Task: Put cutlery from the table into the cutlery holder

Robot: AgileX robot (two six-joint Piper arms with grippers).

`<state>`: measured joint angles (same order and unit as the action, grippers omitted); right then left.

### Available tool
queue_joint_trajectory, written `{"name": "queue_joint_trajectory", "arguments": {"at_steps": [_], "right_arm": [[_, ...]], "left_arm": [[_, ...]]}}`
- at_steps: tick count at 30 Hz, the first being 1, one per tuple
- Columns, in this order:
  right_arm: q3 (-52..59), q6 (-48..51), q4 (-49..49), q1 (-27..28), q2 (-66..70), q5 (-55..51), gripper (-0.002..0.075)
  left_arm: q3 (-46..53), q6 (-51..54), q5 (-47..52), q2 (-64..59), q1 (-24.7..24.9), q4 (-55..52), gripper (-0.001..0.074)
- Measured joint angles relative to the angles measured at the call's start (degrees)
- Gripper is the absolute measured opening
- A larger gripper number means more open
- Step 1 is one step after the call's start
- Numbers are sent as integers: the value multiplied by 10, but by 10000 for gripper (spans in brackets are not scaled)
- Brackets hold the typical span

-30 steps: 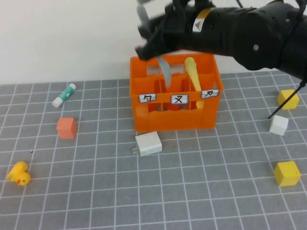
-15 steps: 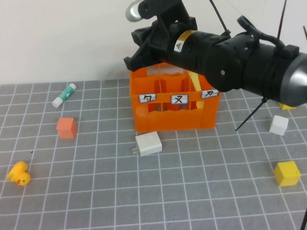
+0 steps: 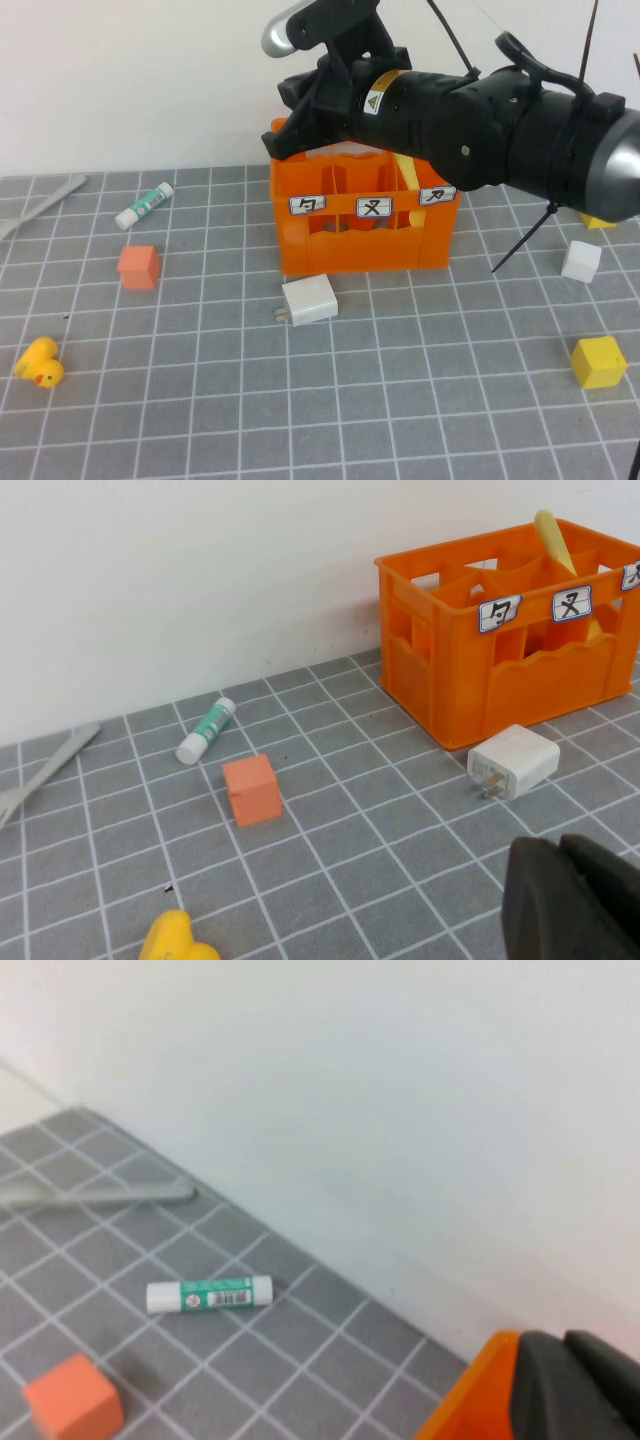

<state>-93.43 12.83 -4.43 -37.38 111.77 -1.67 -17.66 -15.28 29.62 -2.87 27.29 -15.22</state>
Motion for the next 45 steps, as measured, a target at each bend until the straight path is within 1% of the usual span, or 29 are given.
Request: {"name": "queue_joint_trajectory", "arguments": {"at_steps": [7, 10, 13, 16, 20, 22, 24, 28, 30, 35, 40, 45], "right_arm": [[0, 12, 0, 0, -3, -53, -1], [0, 56, 0, 0, -18, -99, -1], [0, 126, 0, 0, -52, -175, -1], [0, 188, 9, 0, -109, -267, -1], [0, 205, 61, 0, -193, -389, -1], [10, 207, 81, 0, -238, -424, -1], [32, 208, 92, 0, -293, -433, -1], [105, 197, 99, 0, -416, -428, -1], [162, 182, 100, 0, -487, -418, -1], [345, 142, 111, 0, -655, -368, -2], [527, 71, 138, 0, -832, -330, -2], [662, 42, 142, 0, -994, -321, -2]], "left_arm": [[0, 0, 0, 0, 0, 0, 0], [0, 0, 0, 0, 0, 0, 0], [0, 0, 0, 0, 0, 0, 0], [0, 0, 0, 0, 0, 0, 0], [0, 0, 0, 0, 0, 0, 0], [0, 0, 0, 0, 0, 0, 0], [0, 0, 0, 0, 0, 3, 0], [0, 0, 0, 0, 0, 4, 0], [0, 0, -3, 0, 0, 4, 0], [26, -1, -43, 0, 0, 4, 0], [44, 11, -84, 0, 0, 4, 0], [45, 13, -90, 0, 0, 2, 0]]}}
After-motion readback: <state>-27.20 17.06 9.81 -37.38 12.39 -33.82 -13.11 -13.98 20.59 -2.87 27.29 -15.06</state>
